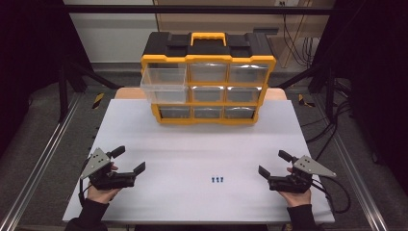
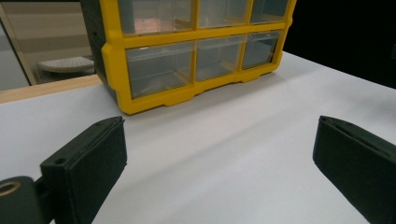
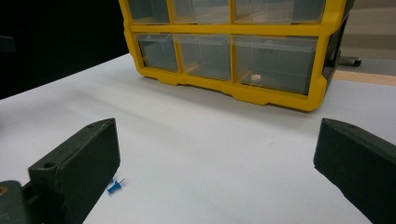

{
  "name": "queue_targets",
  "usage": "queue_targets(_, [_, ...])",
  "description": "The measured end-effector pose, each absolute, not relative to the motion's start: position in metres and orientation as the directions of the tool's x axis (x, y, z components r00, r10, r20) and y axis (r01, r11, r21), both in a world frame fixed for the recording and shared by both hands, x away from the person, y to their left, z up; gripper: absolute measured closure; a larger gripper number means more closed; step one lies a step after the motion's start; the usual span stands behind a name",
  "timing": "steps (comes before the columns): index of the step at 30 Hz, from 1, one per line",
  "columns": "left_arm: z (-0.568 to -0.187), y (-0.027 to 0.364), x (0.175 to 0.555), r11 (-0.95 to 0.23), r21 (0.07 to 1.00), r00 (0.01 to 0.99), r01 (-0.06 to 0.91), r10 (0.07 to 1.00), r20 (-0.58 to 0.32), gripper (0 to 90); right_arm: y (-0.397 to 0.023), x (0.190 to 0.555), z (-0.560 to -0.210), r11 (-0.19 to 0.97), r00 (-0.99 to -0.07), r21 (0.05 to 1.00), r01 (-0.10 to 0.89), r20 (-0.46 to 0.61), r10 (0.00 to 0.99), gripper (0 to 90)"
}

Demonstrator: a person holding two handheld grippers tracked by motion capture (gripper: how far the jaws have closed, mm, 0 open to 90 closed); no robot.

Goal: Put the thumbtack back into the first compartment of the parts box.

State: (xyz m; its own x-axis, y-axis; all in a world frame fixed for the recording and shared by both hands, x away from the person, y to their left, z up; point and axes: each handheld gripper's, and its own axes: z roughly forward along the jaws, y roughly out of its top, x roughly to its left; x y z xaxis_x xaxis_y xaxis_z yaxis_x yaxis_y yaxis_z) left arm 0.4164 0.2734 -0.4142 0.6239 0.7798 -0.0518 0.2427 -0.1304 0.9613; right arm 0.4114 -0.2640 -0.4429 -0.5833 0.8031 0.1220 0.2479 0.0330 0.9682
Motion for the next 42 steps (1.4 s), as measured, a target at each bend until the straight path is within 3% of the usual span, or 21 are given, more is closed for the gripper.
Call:
queue_targets(17, [-0.401, 0.207, 0.418, -0.203, 0.941, 0.690, 0.272, 0.722, -0.044, 2.6, -0.264, 0.411, -0.443, 0.030, -0.575, 0.967, 0.253, 0.125, 0.808, 1.0])
queue_targets(33, [-0.415, 0.131, 0.429, -0.311, 0.894, 0.743, 0.323, 0.668, -0.036, 2.8, -0.264, 0.413, -0.444, 0.054, -0.580, 0.969, 0.242, 0.100, 0.808, 1.1])
queue_targets(36, [-0.419, 0.121, 0.430, -0.325, 0.883, 0.745, 0.339, 0.666, -0.040, 2.9, -0.261, 0.411, -0.443, 0.013, -0.565, 0.961, 0.275, 0.151, 0.811, 1.0])
queue_targets(42, [-0.428, 0.102, 0.432, -0.349, 0.860, 0.749, 0.371, 0.660, -0.056, 3.9, -0.265, 0.413, -0.444, 0.056, -0.580, 0.968, 0.243, 0.099, 0.809, 1.0])
